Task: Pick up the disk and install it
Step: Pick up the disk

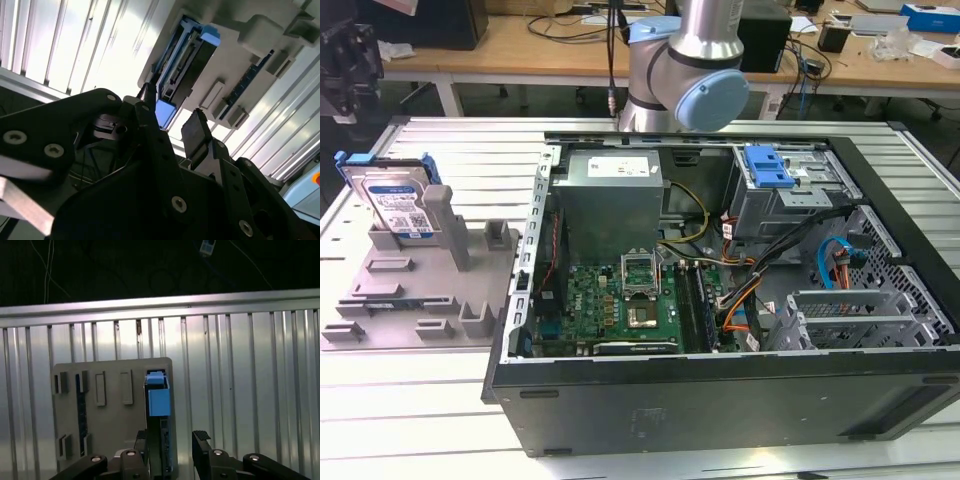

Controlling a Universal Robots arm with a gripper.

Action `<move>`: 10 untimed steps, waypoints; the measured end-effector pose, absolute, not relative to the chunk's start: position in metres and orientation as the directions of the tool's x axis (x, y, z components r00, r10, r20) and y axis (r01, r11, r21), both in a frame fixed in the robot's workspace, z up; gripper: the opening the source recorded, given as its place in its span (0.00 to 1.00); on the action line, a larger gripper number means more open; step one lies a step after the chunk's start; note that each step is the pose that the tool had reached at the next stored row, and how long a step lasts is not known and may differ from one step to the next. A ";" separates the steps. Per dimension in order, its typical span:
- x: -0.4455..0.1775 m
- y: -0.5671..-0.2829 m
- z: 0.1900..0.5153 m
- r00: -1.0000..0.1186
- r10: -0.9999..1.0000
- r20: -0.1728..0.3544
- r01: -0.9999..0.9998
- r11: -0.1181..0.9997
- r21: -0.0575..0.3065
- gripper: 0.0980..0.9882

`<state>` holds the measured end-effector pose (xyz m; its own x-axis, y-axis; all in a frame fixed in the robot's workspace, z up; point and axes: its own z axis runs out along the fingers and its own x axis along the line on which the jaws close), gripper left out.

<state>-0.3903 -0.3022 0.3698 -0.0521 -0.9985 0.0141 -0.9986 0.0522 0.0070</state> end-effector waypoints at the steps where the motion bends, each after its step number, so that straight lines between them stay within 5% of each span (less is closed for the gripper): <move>1: -0.391 -0.302 0.369 -0.046 -0.999 0.014 -0.999 0.046 0.007 0.43; 10: -0.401 -0.309 0.364 -0.038 -0.999 0.014 -0.999 0.038 0.007 0.43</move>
<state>-0.4012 -0.3092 0.3644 -0.0380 -0.9992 0.0141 -0.9992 0.0381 0.0069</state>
